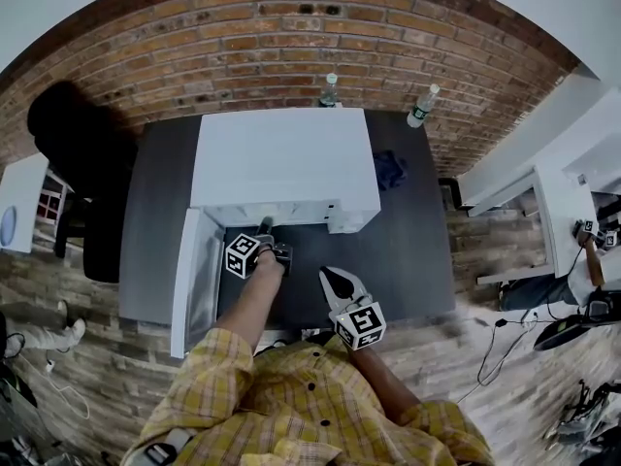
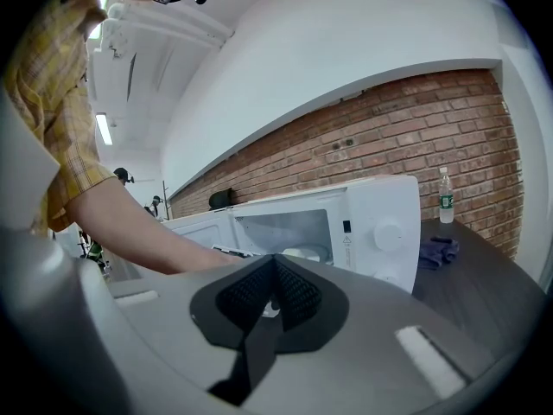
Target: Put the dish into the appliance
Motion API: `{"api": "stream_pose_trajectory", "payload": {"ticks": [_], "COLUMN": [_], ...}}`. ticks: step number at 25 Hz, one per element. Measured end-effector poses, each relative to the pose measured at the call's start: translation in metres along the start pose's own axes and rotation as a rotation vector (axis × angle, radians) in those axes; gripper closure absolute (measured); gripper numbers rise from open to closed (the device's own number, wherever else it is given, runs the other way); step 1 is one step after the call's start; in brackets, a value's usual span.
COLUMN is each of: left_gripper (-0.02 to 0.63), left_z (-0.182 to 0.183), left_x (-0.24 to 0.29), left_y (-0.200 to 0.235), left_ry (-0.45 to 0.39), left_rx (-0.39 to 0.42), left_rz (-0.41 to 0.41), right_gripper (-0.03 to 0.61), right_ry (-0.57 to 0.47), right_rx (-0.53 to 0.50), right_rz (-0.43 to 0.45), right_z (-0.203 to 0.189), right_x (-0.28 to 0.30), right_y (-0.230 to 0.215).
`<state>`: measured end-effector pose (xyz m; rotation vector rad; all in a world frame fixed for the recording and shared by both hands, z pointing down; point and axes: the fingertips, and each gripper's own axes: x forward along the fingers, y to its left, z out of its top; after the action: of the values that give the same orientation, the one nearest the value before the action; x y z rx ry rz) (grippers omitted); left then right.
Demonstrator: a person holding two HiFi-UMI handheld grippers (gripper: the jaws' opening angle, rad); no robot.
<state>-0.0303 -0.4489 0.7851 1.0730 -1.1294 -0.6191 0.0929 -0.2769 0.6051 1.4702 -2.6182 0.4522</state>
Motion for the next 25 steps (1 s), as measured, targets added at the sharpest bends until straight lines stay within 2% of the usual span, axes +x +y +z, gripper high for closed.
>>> {"api": "stream_pose_trajectory", "payload": {"ticks": [13,19,25], "left_gripper": [0.459,0.479,0.525], "left_z": [0.0,-0.017,-0.033], "left_x": [-0.009,-0.02,-0.043], "left_y": [0.002,-0.002,-0.019], "left_ry": [0.016,0.119,0.166], "left_rx": [-0.014,-0.036,-0.027], "left_rz": [0.002,-0.059,-0.136], "right_gripper": [0.575,0.575,0.575], "right_ry": [-0.001,-0.005,-0.006], "right_rx": [-0.009,-0.032,-0.042], "right_rz": [0.0,0.018,0.018], "right_z": [0.004,0.006,0.006], "right_x": [-0.002,-0.002,-0.006], "right_y": [-0.002,0.009,0.019]}}
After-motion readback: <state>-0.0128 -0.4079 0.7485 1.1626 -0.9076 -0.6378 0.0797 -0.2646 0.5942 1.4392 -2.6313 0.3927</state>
